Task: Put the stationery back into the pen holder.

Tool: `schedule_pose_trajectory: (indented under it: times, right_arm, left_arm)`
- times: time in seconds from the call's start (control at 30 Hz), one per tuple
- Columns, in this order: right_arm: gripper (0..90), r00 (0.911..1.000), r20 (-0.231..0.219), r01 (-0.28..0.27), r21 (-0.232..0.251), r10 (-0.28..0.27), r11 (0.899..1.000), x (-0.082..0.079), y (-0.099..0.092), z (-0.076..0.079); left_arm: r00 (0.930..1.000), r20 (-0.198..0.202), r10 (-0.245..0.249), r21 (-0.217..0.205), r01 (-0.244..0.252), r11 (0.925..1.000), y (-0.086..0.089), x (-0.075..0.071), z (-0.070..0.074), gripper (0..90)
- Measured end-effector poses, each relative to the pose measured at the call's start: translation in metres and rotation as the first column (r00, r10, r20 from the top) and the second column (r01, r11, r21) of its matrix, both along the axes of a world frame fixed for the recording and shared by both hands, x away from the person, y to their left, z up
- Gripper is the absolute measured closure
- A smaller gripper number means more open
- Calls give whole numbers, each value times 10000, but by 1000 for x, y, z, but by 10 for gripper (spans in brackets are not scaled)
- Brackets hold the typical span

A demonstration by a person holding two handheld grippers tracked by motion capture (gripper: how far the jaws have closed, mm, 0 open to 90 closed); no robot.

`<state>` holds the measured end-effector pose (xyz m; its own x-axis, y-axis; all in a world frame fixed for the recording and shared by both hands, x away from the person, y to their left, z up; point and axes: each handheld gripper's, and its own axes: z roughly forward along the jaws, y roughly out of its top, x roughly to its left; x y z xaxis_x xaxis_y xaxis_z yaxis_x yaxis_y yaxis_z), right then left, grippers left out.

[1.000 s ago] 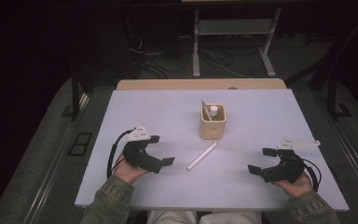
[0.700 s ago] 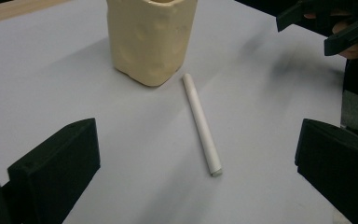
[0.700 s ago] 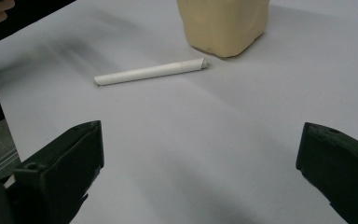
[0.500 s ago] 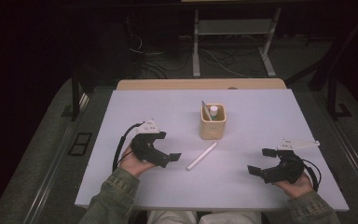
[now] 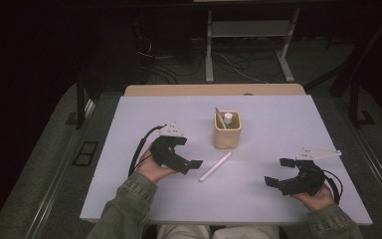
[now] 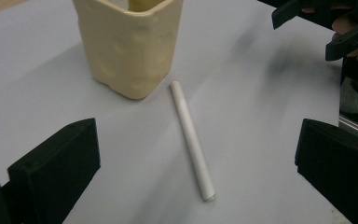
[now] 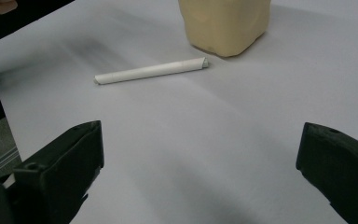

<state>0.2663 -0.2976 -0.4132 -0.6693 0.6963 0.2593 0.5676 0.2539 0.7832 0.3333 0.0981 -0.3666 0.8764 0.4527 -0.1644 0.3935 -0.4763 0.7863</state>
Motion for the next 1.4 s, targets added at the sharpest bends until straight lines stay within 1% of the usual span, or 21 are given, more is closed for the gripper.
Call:
schedule_pose_trajectory:
  times: [0.23,0.4,0.57,0.6,0.67,0.73,0.83,0.93,1.03,1.1,1.13,1.27,1.33,1.4]
  right_arm:
    - [4,10000,37,-36,-66,36,10000,0,0,0]
    - [4,10000,42,-66,-99,67,9999,0,0,-1]
    - [4,9999,71,-78,-91,79,9999,0,0,-1]
    - [4,10000,52,-51,-73,51,10000,0,0,-1]
    - [4,10000,57,-52,-79,53,10000,0,0,-1]
    - [4,10000,63,-56,-77,56,10000,0,0,-1]
    - [4,10000,54,-72,-79,73,9999,0,0,-1]
    - [4,10000,46,-79,-88,79,9999,0,1,-1]
    - [4,9999,45,-96,-114,96,9999,0,1,-1]
    - [4,9999,28,-97,-111,97,9999,0,1,-1]
    - [4,10000,-11,-93,-103,93,9999,0,1,-1]
    - [4,9999,18,-115,-128,115,9999,0,1,-1]
    - [4,9999,79,-133,-146,134,9998,1,1,-1]
    - [4,9999,83,-143,-146,144,9998,1,1,-1]
  left_arm:
    - [9998,-62,-190,263,192,9995,-20,5,-1,0]
    - [9991,-221,-359,433,368,9984,-32,9,-1,0]
    - [9978,-376,-541,762,568,9955,-43,13,-3,0]
    - [9978,-423,-503,740,533,9958,-45,13,-4,0]
    - [9972,-480,-581,902,623,9940,-48,14,-4,0]
    - [9968,-512,-615,979,663,9930,-52,14,-5,0]
    - [9965,-583,-606,1011,663,9927,-57,14,-6,0]
    - [9959,-609,-675,1147,742,9906,-61,15,-8,0]
    - [9954,-686,-665,1164,742,9904,-67,16,-11,0]
    - [9946,-760,-701,1339,799,9878,-69,17,-14,0]
    - [9947,-805,-637,1361,743,9879,-71,18,-15,0]
    - [9935,-963,-606,1442,742,9868,-75,21,-19,42]
    - [9928,-1083,-515,1575,683,9851,-77,22,-20,66]
    - [9919,-1183,-451,1602,639,9850,-79,23,-22,93]
